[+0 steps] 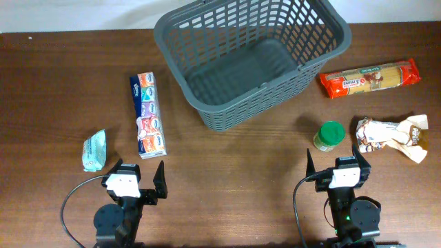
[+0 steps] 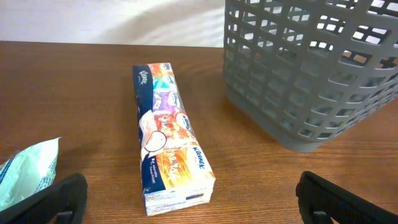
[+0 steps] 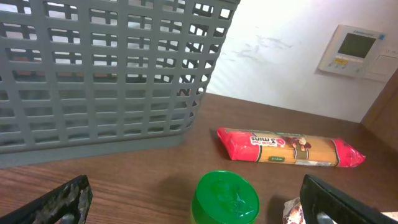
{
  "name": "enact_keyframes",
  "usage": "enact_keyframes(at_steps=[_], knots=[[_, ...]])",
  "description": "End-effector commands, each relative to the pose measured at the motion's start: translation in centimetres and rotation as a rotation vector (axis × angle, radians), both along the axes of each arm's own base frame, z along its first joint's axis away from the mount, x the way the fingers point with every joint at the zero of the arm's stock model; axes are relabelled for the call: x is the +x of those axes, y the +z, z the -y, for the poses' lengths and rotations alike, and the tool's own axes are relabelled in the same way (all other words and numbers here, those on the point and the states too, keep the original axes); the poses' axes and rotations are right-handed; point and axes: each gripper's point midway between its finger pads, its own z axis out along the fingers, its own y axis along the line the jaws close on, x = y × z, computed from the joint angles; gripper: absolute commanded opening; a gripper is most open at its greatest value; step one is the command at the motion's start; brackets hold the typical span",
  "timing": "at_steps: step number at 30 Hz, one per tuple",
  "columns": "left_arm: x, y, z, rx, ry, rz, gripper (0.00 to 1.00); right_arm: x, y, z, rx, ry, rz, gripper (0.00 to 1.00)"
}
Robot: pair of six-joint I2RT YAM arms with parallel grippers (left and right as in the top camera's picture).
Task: Pack container
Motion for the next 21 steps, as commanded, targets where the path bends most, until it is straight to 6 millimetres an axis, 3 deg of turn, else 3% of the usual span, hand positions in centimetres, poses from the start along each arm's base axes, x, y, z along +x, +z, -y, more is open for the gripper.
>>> enact_keyframes(at_steps=[1,18,21], knots=[[0.0,0.0,0.1,0.009,-0.009,0.007,0.99,0.0,-0.4,-0.2,0.008,0.010,-0.007,0.99],[0.0,0.0,0.1,0.009,-0.009,0.008,0.99,0.0,-0.4,-0.2,0.008,0.010,-0.007,0.99],[-0.1,0.0,1.1,-0.006,-0.066,0.006,0.99,0.0,-0.4,-0.2,0.008,0.011,-0.007,0.99]])
